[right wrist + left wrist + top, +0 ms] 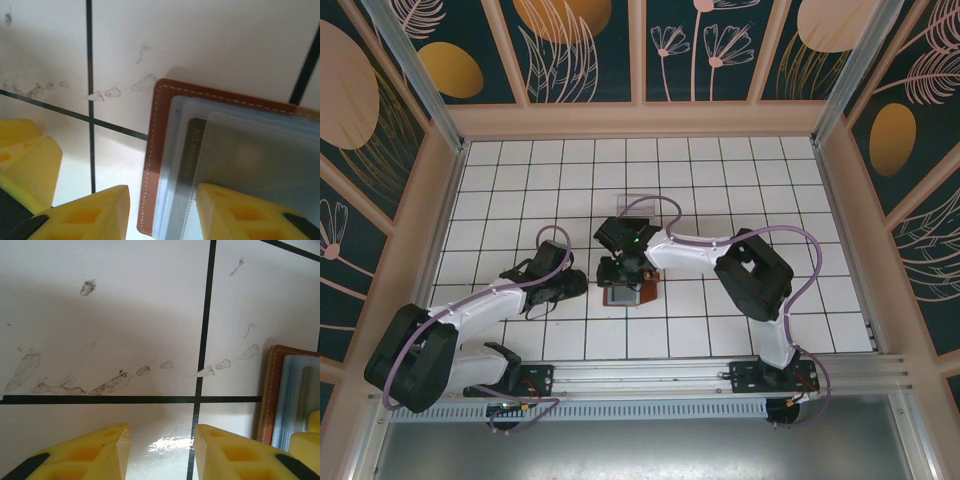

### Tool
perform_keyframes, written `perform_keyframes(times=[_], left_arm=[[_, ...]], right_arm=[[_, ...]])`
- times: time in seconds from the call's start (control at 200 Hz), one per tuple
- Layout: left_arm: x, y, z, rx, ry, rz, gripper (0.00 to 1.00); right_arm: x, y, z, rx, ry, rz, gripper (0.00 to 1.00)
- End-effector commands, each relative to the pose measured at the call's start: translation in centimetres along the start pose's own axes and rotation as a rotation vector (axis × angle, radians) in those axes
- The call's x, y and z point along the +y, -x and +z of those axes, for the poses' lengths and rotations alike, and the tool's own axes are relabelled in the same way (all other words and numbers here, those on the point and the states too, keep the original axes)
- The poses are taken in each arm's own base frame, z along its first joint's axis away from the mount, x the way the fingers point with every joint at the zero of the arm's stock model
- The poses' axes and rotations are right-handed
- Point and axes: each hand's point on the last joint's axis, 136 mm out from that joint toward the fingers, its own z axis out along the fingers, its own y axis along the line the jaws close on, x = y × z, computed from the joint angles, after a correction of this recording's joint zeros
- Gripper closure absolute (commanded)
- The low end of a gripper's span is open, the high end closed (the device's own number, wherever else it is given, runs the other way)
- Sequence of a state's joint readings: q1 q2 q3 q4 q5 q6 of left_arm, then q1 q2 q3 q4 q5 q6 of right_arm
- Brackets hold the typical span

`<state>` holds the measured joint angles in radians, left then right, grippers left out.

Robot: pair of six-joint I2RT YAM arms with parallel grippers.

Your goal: Take the credit cards out of the card holder

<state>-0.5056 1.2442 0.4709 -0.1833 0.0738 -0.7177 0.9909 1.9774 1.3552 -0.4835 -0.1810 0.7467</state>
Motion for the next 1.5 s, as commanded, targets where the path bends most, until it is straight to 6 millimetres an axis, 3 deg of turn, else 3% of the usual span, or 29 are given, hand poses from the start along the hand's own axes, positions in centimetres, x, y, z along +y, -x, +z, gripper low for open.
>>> perform_keyframes(times=[0.0,1.036,1.496], left_arm=[[-0.3,0.2,0.0,0.006,-0.013,0.017,0.61],[-2.3,2.0,-0.2,-0.003,-0.040,0.070,0.61],[-2.2,2.0,-0.1,0.001,-0.035,0.069,0.61]], right_arm=[[-2.7,-1.1,-0.7,0.002,-0.144,0.029,0.58],[-5.7,-0.2,-5.1,-0.138,-0.414,0.024,0.50],[-7.7,-0.3,-5.9,-0.143,-0.538,0.000,0.46]])
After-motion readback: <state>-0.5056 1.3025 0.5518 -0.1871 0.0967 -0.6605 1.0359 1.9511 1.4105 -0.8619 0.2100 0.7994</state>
